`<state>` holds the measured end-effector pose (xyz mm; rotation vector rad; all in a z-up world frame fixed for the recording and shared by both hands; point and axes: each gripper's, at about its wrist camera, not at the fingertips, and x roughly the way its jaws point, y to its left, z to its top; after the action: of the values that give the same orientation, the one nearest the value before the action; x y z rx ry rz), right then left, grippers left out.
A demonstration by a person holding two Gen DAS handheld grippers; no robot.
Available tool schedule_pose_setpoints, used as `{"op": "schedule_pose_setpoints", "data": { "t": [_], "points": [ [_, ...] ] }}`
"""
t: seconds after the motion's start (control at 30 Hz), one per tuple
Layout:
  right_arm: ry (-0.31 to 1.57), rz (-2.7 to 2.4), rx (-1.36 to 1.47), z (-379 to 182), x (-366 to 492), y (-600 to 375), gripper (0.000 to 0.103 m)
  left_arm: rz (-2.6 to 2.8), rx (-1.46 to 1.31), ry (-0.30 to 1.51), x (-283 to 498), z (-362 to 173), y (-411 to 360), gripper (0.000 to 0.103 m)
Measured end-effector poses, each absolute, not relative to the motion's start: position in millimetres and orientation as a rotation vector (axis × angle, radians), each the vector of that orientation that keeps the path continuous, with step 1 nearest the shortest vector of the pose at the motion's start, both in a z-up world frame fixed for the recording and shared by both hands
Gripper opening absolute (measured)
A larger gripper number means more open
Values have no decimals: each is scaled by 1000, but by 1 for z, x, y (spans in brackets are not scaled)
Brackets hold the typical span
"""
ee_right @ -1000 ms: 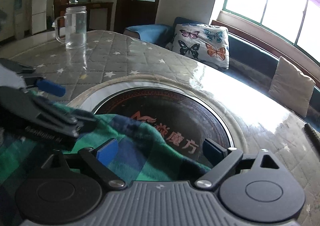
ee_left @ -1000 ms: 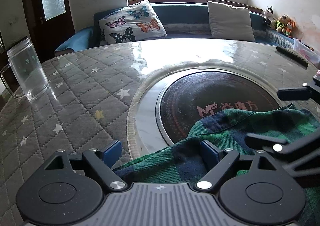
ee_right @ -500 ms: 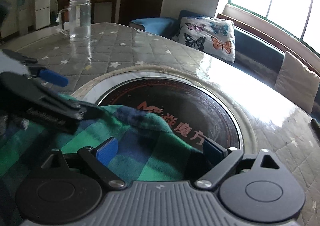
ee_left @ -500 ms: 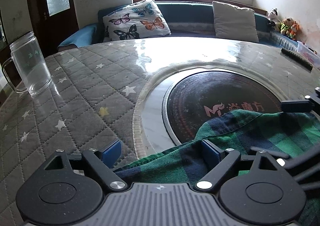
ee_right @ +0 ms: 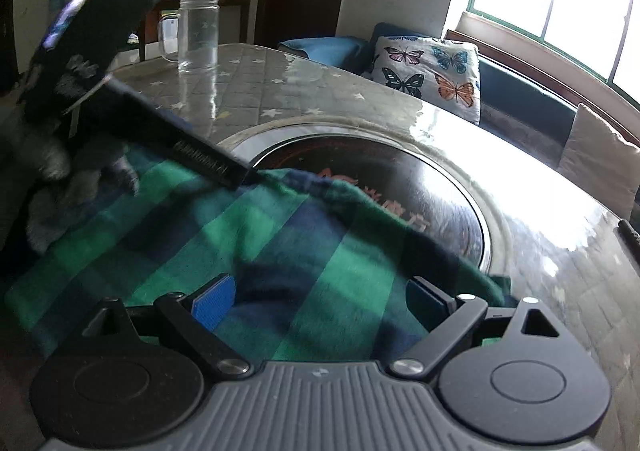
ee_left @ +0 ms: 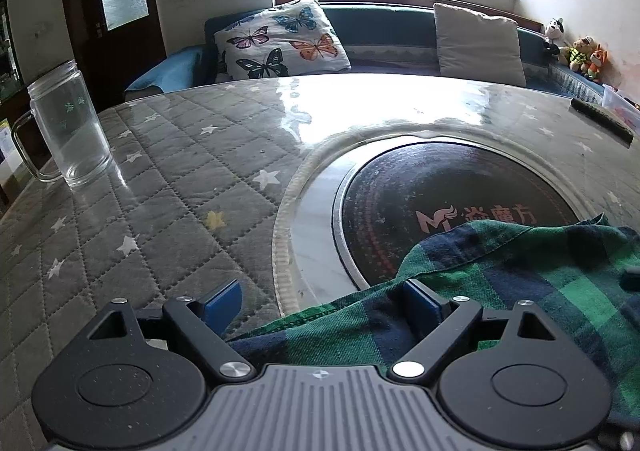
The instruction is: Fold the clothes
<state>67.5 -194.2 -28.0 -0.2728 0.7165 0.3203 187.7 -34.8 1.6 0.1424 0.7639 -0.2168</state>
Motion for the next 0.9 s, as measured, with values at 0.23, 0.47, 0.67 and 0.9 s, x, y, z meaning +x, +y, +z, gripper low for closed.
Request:
{"op": "schedule_pose_setpoints", "data": {
  "t": [0.23,0.47,0.67,0.9],
  "points": [
    [721,340,-293,-28,26,-196,94,-212,120,751,176,9,-27,89],
    [719,343,-341,-28,-9,-197,95,-190,81,720,148,25,-3,89],
    [730,362,-392,-28,-30,-197,95,-138,55,704,112,33,29,90],
    [667,410,-439,-16,-39,-189,93,-84,-7,721,71,34,69,89]
  ]
}}
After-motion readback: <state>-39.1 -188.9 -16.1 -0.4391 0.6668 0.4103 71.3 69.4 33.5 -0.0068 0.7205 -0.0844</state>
